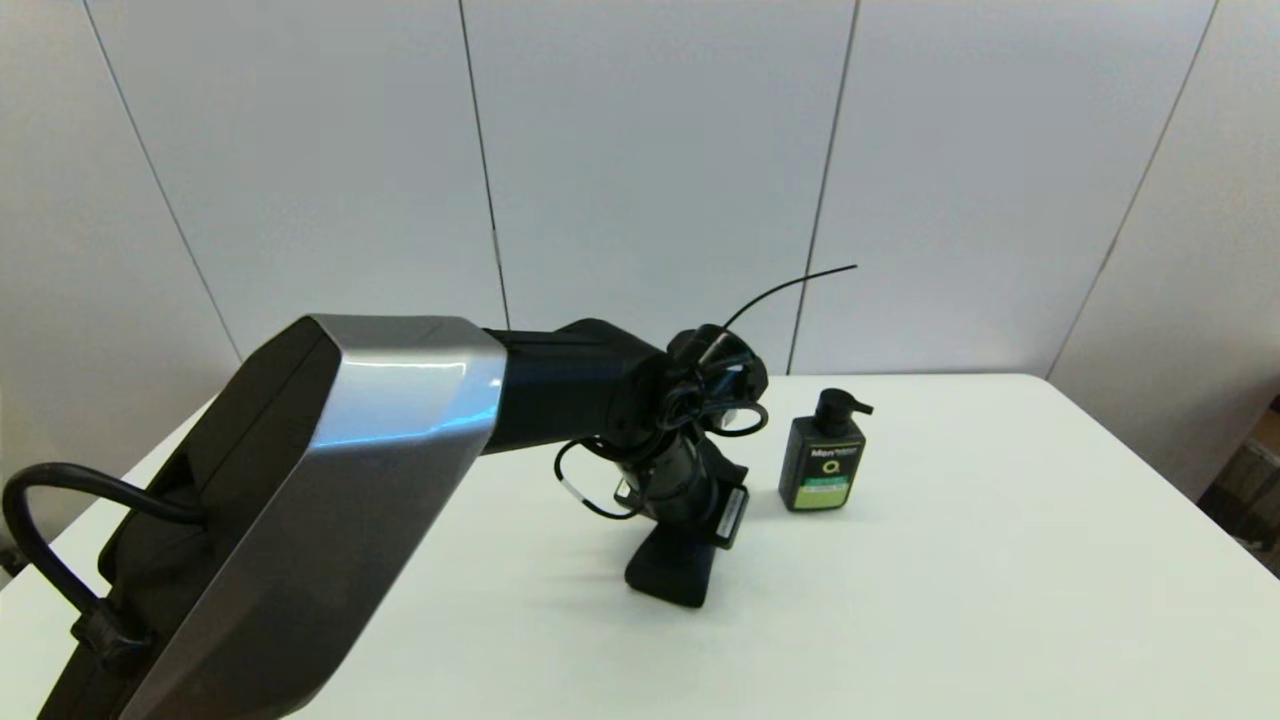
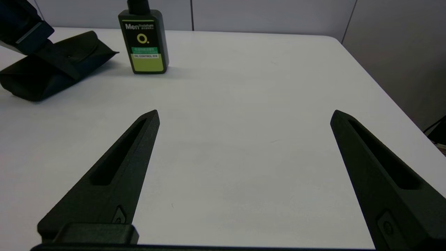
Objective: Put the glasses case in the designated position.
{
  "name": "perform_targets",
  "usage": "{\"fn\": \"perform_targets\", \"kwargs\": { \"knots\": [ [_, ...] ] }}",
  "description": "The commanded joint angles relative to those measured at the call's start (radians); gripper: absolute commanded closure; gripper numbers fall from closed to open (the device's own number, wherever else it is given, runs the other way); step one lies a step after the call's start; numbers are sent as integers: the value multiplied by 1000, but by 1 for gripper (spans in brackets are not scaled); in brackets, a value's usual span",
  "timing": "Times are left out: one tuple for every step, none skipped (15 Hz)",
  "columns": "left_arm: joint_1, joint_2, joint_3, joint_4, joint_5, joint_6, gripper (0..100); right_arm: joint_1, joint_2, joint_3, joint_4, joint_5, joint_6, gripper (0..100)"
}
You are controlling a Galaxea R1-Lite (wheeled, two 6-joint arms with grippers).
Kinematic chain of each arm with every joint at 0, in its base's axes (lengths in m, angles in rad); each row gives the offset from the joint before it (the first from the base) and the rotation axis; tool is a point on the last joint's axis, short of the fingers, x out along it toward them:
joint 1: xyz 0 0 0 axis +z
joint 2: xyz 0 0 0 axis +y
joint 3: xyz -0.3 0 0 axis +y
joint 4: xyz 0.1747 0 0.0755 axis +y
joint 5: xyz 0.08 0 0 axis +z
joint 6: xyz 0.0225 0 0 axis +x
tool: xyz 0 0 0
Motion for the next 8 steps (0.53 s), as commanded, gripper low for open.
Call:
{"fn": "perform_targets", "kwargs": {
  "knots": [
    [0, 16, 0, 6, 0, -2, 100, 0, 1, 0, 0, 0, -1, 0],
    [0, 18, 0, 6, 0, -2, 100, 0, 1, 0, 0, 0, -1, 0],
    [0, 21, 0, 6, 0, -2, 100, 0, 1, 0, 0, 0, -1, 0],
    [0, 23, 0, 6, 0, -2, 100, 0, 1, 0, 0, 0, -1, 0],
    [0, 23, 0, 6, 0, -3, 100, 0, 1, 0, 0, 0, -1, 0],
    [0, 23, 0, 4, 1, -5, 100, 0, 1, 0, 0, 0, -1, 0],
    [0, 23, 0, 4, 3, -5, 100, 0, 1, 0, 0, 0, -1, 0],
    [2, 23, -1, -3, 3, -2, 100, 0, 1, 0, 0, 0, -1, 0]
  ]
}}
